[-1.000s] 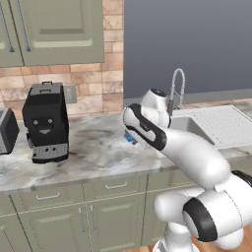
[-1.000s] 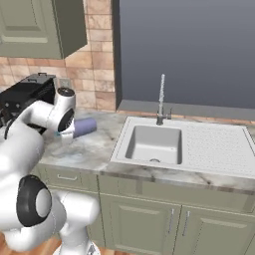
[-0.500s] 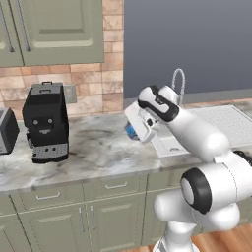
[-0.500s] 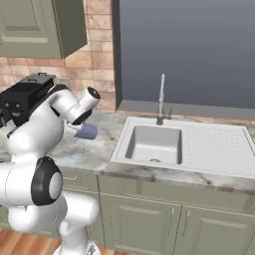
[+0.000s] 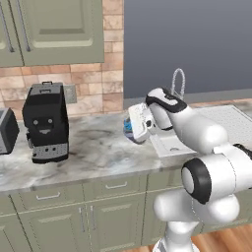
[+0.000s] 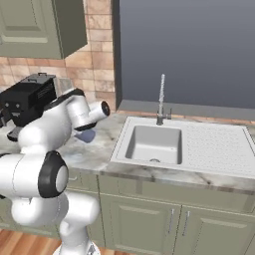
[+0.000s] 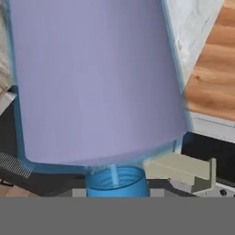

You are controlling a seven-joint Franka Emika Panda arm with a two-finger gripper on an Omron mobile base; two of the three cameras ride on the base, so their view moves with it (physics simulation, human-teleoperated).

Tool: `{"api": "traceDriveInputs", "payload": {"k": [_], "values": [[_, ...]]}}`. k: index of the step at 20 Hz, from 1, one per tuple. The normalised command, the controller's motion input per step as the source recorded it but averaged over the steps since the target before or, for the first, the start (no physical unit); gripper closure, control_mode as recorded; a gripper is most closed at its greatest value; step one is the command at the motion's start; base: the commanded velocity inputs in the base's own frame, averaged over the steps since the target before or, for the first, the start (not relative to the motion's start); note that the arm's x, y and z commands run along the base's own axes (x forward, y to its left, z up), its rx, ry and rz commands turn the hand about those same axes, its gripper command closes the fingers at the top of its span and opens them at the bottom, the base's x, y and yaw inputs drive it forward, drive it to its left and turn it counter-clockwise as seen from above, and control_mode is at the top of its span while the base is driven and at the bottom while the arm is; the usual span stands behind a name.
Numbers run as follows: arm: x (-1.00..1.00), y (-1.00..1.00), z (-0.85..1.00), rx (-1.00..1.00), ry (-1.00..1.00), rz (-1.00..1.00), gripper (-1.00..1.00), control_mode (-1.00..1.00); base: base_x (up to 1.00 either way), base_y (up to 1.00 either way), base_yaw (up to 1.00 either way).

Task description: Restock the sink supplies by placing the sponge and soap dispenser on the counter and next to the sink. Make sure the soap dispenser is upright.

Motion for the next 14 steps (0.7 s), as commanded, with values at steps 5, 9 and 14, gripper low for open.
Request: {"api": "traceDriveInputs", "payload": {"k": [5,9,14], "values": [[0.71,-0.01,0.03,0.13,0.00,-0.18,1.00,-1.00,0.00,0.00,0.00],[0.75,-0.20,0.02,0.16,0.09,-0.12,1.00,-1.00,0.00,0.00,0.00],[0.55,-0.21,0.01,0.21,0.19,-0.03,1.00,-1.00,0.00,0.00,0.00]]}}
